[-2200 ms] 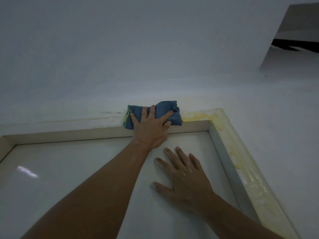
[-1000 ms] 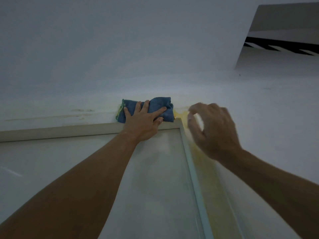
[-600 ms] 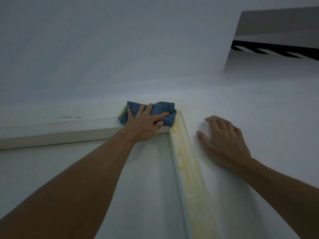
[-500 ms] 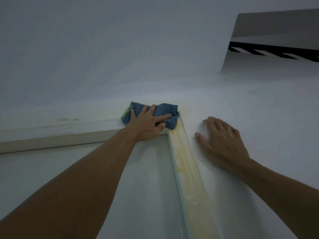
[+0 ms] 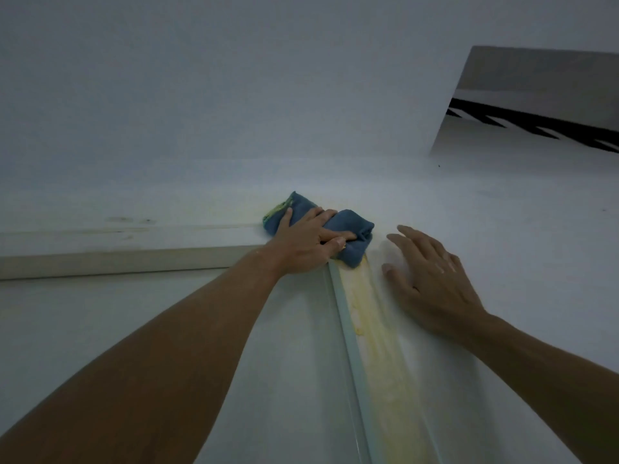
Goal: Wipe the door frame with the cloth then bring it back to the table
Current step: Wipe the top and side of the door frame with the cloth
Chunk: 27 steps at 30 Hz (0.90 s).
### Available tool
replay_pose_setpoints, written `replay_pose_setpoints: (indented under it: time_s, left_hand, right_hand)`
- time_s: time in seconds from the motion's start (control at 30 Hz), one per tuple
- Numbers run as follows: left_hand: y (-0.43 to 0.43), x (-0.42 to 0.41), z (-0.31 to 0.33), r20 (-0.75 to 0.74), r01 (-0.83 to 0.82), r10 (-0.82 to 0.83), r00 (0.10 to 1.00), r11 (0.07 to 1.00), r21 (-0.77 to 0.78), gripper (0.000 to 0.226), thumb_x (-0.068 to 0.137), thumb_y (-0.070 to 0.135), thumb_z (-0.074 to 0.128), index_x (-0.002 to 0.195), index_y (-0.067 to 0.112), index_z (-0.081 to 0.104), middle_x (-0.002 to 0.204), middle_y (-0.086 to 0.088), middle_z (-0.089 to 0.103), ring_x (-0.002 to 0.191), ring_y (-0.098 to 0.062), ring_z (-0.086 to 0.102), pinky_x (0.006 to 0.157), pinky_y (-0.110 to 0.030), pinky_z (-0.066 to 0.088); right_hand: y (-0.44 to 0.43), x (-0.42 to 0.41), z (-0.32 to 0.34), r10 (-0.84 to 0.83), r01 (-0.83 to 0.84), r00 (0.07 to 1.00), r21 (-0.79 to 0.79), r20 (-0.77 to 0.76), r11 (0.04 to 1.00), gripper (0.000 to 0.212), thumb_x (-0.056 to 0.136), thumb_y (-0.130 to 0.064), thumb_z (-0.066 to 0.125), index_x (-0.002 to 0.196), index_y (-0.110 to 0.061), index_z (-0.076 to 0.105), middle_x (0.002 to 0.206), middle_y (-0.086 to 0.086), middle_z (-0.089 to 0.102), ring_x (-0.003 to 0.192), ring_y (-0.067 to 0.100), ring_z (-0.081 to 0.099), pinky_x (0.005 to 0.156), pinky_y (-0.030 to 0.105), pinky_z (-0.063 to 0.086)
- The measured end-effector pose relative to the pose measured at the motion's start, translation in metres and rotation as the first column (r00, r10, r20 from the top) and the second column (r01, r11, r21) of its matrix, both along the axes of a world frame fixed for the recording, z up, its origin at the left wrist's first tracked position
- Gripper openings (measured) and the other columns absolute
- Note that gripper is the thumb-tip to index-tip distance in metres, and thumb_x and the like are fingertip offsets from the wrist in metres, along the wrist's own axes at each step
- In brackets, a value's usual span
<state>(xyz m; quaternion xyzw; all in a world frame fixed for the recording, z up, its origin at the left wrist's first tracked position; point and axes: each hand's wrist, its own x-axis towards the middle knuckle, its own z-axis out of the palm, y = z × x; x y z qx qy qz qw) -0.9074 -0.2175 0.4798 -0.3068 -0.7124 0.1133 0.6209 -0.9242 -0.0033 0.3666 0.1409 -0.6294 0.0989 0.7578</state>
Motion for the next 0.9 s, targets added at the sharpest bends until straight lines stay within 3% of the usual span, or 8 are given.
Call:
replay_pose_setpoints:
  time_s: [0.2, 0.4, 0.53, 0.6, 0.7, 0.77, 0.83, 0.9]
  left_hand:
    - [0.001, 0.001, 0.001, 0.035, 0.000, -0.001, 0.999, 1.000, 0.019, 0.042, 0.102, 0.045, 0.030, 0.141, 0.039, 0.044, 0.162, 0.008, 0.012, 0.148, -0.011, -0.001, 0.116, -0.049, -0.016]
    - [0.004, 0.002, -0.001, 0.034, 0.025, -0.028, 0.999, 0.995, 0.101, 0.049, 0.102, 0.043, 0.028, 0.149, 0.028, 0.032, 0.160, 0.008, 0.017, 0.148, -0.010, 0.005, 0.118, -0.047, -0.011]
    - [0.015, 0.003, -0.014, -0.100, 0.317, -0.302, 0.948, 0.916, 0.246, 0.036, 0.103, 0.030, 0.038, 0.134, 0.025, 0.055, 0.151, -0.001, 0.039, 0.144, -0.019, 0.025, 0.118, -0.050, 0.001]
    - [0.022, -0.007, -0.018, -0.289, 0.253, -0.170, 0.942, 0.925, 0.283, 0.036, 0.098, 0.027, 0.046, 0.132, 0.028, 0.057, 0.150, -0.007, 0.042, 0.143, -0.023, 0.027, 0.118, -0.054, 0.003]
    - [0.038, -0.014, -0.025, -0.401, 0.265, -0.055, 0.914, 0.830, 0.491, 0.063, 0.093, 0.030, 0.052, 0.150, 0.015, 0.029, 0.154, -0.008, 0.035, 0.146, -0.026, 0.020, 0.117, -0.055, -0.004]
    - [0.048, -0.011, -0.025, -0.367, 0.196, 0.049, 0.929, 0.776, 0.600, 0.069, 0.091, 0.036, 0.053, 0.149, 0.010, 0.025, 0.153, -0.008, 0.035, 0.143, -0.030, 0.024, 0.116, -0.060, 0.000]
    - [0.056, -0.006, -0.022, -0.220, 0.013, 0.180, 0.959, 0.744, 0.668, 0.064, 0.088, 0.041, 0.050, 0.143, 0.010, 0.037, 0.152, -0.011, 0.035, 0.140, -0.036, 0.025, 0.114, -0.064, 0.005]
    - [0.058, -0.001, -0.017, -0.100, -0.050, 0.161, 0.982, 0.730, 0.681, 0.064, 0.081, 0.039, 0.047, 0.138, 0.009, 0.043, 0.153, -0.013, 0.031, 0.139, -0.039, 0.023, 0.114, -0.063, 0.005]
  right_hand:
    - [-0.014, 0.005, 0.022, 0.006, -0.006, 1.000, 0.206, -0.003, 0.979, 0.063, 0.093, -0.037, 0.030, 0.155, -0.026, 0.028, 0.165, -0.012, 0.020, 0.152, 0.011, 0.010, 0.119, 0.039, 0.017]
    - [-0.013, 0.003, 0.036, -0.007, 0.009, 1.000, 0.258, -0.010, 0.966, 0.066, 0.087, -0.046, 0.018, 0.141, -0.023, 0.048, 0.147, -0.002, 0.051, 0.132, 0.018, 0.046, 0.105, 0.032, 0.023]
    - [-0.015, 0.005, 0.042, 0.005, 0.006, 0.999, 0.274, -0.039, 0.962, 0.055, 0.085, -0.041, 0.027, 0.124, -0.017, 0.057, 0.129, 0.000, 0.059, 0.112, 0.022, 0.055, 0.095, 0.033, 0.028]
    - [-0.017, 0.000, 0.040, 0.032, -0.011, 0.997, 0.267, -0.076, 0.964, 0.041, 0.085, -0.034, 0.038, 0.116, -0.016, 0.058, 0.120, 0.002, 0.060, 0.104, 0.021, 0.055, 0.090, 0.030, 0.027]
    - [-0.019, -0.005, 0.036, 0.101, -0.066, 0.987, 0.259, -0.126, 0.964, 0.032, 0.084, -0.033, 0.040, 0.105, -0.016, 0.057, 0.108, 0.001, 0.056, 0.095, 0.018, 0.053, 0.086, 0.028, 0.027]
    - [-0.018, -0.008, 0.034, 0.107, -0.068, 0.984, 0.256, -0.144, 0.964, 0.029, 0.083, -0.032, 0.041, 0.102, -0.016, 0.056, 0.105, 0.001, 0.054, 0.092, 0.018, 0.051, 0.086, 0.030, 0.028]
    - [-0.018, -0.008, 0.032, 0.097, -0.053, 0.981, 0.247, -0.170, 0.968, 0.027, 0.083, -0.032, 0.042, 0.098, -0.016, 0.058, 0.102, 0.001, 0.055, 0.090, 0.018, 0.052, 0.083, 0.032, 0.028]
    - [-0.017, -0.005, 0.033, 0.098, -0.058, 0.982, 0.235, -0.164, 0.970, 0.032, 0.082, -0.035, 0.039, 0.095, -0.016, 0.061, 0.101, 0.000, 0.058, 0.089, 0.019, 0.054, 0.081, 0.033, 0.026]
